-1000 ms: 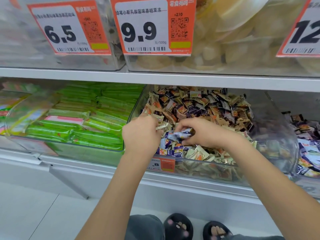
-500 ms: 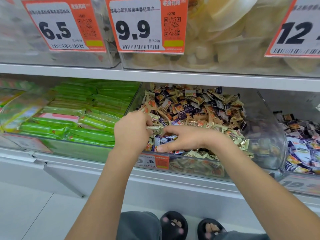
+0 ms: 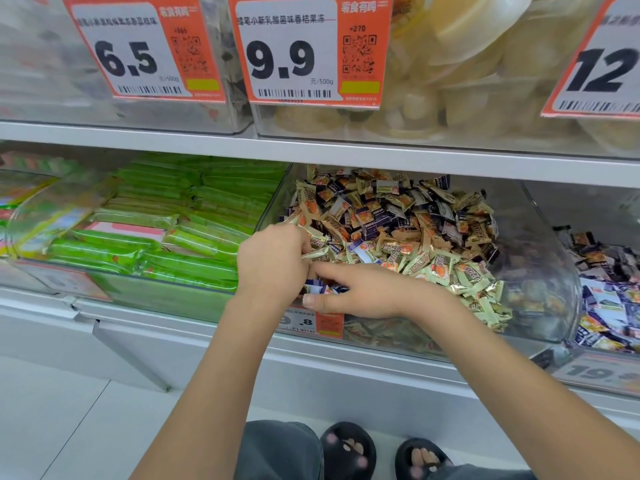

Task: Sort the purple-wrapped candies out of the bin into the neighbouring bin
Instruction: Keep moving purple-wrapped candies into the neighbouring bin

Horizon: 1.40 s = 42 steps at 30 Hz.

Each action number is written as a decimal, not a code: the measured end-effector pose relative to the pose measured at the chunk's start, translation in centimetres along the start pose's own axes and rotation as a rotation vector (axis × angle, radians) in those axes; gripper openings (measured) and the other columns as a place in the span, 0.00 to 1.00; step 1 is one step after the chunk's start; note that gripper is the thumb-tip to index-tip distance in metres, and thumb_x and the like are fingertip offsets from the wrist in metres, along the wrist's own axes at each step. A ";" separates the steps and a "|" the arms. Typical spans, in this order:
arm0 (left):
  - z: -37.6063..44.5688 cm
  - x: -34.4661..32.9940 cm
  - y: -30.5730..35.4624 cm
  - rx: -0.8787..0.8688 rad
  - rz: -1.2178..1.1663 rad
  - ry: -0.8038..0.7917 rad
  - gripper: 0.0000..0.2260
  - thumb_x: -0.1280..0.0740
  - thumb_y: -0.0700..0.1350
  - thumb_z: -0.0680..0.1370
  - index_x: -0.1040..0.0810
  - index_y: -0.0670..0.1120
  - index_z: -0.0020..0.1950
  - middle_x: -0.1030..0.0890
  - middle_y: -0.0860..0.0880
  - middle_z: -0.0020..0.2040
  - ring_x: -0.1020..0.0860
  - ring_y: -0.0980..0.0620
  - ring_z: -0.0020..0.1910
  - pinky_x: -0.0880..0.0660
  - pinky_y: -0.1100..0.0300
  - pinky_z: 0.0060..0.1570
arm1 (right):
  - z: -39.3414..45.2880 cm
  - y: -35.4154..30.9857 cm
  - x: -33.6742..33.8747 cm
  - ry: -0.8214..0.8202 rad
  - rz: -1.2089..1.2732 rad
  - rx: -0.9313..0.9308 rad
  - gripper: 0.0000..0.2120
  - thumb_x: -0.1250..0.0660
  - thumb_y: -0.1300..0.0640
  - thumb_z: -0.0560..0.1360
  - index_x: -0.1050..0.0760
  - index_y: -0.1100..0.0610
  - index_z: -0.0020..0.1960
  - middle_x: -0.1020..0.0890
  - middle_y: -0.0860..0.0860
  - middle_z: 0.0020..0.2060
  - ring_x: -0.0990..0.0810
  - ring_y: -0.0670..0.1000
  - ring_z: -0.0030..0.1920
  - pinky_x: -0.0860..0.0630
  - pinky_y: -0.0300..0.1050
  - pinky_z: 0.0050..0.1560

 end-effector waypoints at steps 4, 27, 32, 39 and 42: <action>-0.2 -0.3 0.0 -0.053 0.064 0.025 0.08 0.34 0.44 0.71 0.19 0.50 0.48 0.19 0.50 0.48 0.22 0.46 0.46 0.33 0.60 0.35 | 0.3 -0.1 -0.1 0.122 -0.128 0.075 0.12 0.44 0.37 0.78 0.29 0.43 0.52 0.27 0.45 0.31 0.30 0.42 0.33 0.38 0.38 0.32; -0.7 -0.5 4.5 -0.246 -0.616 -0.029 0.14 0.38 0.50 0.72 0.21 0.55 0.56 0.24 0.59 0.50 0.27 0.59 0.51 0.30 0.60 0.46 | -3.7 4.5 4.7 0.727 1.324 -0.170 0.13 0.36 0.52 0.78 0.27 0.60 0.56 0.18 0.57 0.43 0.19 0.56 0.36 0.25 0.42 0.24; -0.4 -1.6 7.2 -0.249 -0.629 -0.239 0.21 0.32 0.52 0.75 0.29 0.49 0.67 0.23 0.51 0.60 0.24 0.54 0.52 0.25 0.55 0.52 | -5.5 5.4 4.9 0.739 1.384 -0.194 0.11 0.35 0.53 0.77 0.26 0.61 0.51 0.18 0.59 0.39 0.18 0.55 0.34 0.25 0.42 0.24; -0.1 -2.3 10.3 -0.223 -0.771 -0.374 0.22 0.28 0.46 0.74 0.28 0.46 0.66 0.20 0.54 0.45 0.23 0.59 0.40 0.27 0.63 0.40 | -8.4 6.8 5.3 0.667 1.644 -0.198 0.15 0.35 0.51 0.77 0.29 0.63 0.52 0.18 0.66 0.38 0.19 0.57 0.34 0.25 0.42 0.25; -0.3 -2.6 11.1 -0.284 -0.672 -0.451 0.21 0.26 0.43 0.72 0.25 0.47 0.64 0.23 0.52 0.49 0.26 0.59 0.39 0.30 0.66 0.39 | -9.3 7.5 5.5 0.698 1.661 -0.234 0.13 0.38 0.53 0.79 0.30 0.64 0.53 0.18 0.68 0.43 0.17 0.58 0.34 0.23 0.44 0.28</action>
Point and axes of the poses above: each hand's wrist, its own z-axis towards the middle knuckle, its own x-axis out of the back of the hand, y = z × x, the point moved 1 cm from there along z, towards the middle knuckle
